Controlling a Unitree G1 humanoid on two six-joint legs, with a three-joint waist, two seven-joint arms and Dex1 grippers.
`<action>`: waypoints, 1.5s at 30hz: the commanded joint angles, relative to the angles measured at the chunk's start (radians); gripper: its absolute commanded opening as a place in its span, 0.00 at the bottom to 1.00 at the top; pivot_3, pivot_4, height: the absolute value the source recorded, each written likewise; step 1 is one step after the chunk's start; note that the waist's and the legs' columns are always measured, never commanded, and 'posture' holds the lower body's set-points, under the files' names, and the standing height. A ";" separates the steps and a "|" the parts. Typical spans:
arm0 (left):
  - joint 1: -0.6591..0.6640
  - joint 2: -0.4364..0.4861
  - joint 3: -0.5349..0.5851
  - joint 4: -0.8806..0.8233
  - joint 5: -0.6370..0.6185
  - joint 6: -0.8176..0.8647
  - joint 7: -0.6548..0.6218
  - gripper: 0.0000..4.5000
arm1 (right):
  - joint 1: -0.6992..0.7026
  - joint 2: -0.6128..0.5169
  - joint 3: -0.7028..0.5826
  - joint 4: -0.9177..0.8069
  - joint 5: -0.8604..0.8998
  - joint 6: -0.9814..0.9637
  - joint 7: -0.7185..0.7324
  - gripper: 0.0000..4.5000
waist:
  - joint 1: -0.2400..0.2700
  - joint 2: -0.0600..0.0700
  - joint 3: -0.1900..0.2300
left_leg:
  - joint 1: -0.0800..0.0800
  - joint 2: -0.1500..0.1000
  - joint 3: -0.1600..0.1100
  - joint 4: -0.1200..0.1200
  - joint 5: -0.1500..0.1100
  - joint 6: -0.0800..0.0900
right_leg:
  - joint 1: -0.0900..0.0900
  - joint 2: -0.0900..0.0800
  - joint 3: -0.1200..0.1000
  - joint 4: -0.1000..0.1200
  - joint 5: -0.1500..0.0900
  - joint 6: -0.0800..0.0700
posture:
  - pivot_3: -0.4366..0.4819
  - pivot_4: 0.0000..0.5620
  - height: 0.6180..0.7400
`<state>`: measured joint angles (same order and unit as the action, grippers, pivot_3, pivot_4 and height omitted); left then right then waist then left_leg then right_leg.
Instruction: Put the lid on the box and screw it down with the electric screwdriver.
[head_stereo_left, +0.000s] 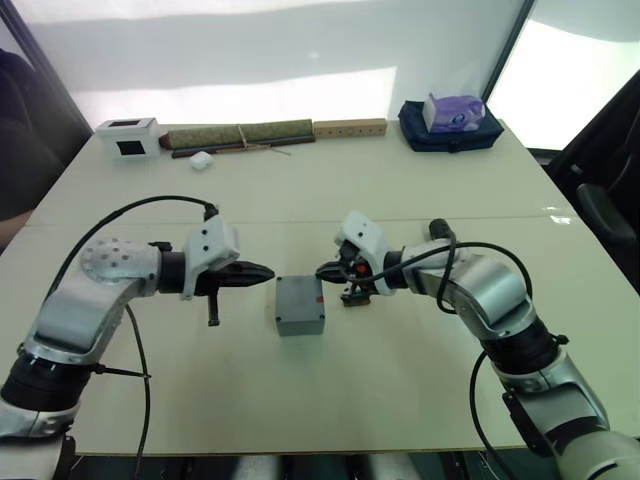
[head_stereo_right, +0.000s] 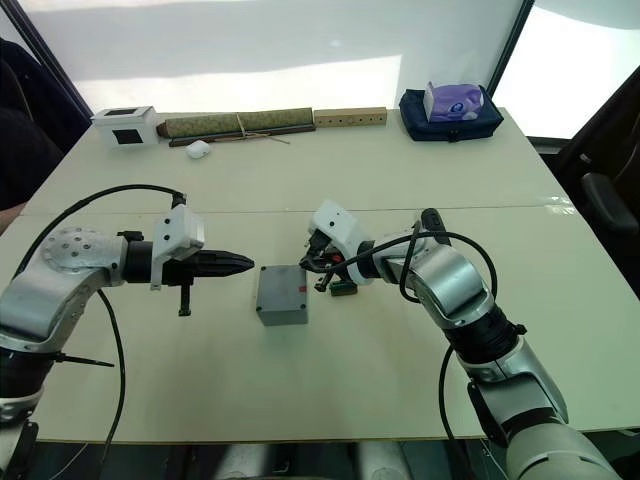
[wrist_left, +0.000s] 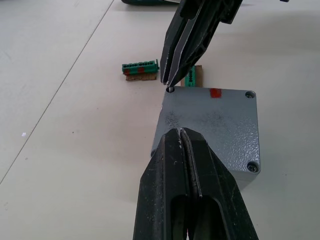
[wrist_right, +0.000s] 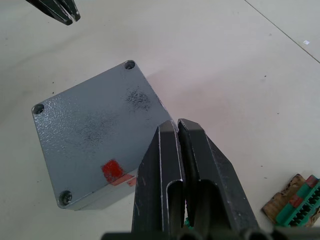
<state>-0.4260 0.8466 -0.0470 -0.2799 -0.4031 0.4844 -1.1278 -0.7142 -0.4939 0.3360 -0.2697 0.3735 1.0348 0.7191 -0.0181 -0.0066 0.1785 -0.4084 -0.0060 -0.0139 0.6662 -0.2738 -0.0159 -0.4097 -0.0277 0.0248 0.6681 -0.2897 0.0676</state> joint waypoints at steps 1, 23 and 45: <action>-0.003 0.003 0.015 -0.027 -0.002 -0.017 0.004 0.00 | 0.001 -0.006 -0.007 -0.013 -0.007 -0.023 0.005 0.01 | 0.000 0.000 0.000 | 0.000 0.000 0.000 0.000 0.000 0.000 | 0.000 0.000 0.000 0.000 0.000 0.000 | 0.48 0.27 1.00; -0.006 -0.011 0.006 -0.051 -0.015 -0.002 0.012 0.00 | 0.016 -0.029 -0.006 -0.055 -0.022 -0.023 0.027 0.86 | 0.001 0.000 0.000 | 0.000 0.000 0.000 0.000 0.000 0.000 | 0.000 0.000 0.000 0.000 0.000 0.000 | 0.48 0.27 1.00; -0.056 -0.131 -0.061 -0.050 -0.030 -0.080 -0.011 0.00 | -0.281 -0.512 -0.044 0.235 0.048 0.580 -0.015 0.99 | 0.003 0.000 0.000 | 0.000 0.000 0.001 0.000 0.000 0.000 | 0.000 -0.001 0.001 -0.001 0.000 0.000 | 0.48 0.27 1.00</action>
<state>-0.4815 0.7196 -0.1069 -0.3200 -0.4364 0.4410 -1.1320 -0.9527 -0.9846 0.2704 -0.0881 0.4069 1.5886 0.7121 -0.0148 -0.0063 0.1787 -0.4086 -0.0059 -0.0123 0.6656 -0.2738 -0.0159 -0.4098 -0.0286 0.0259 0.6667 -0.2898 0.0674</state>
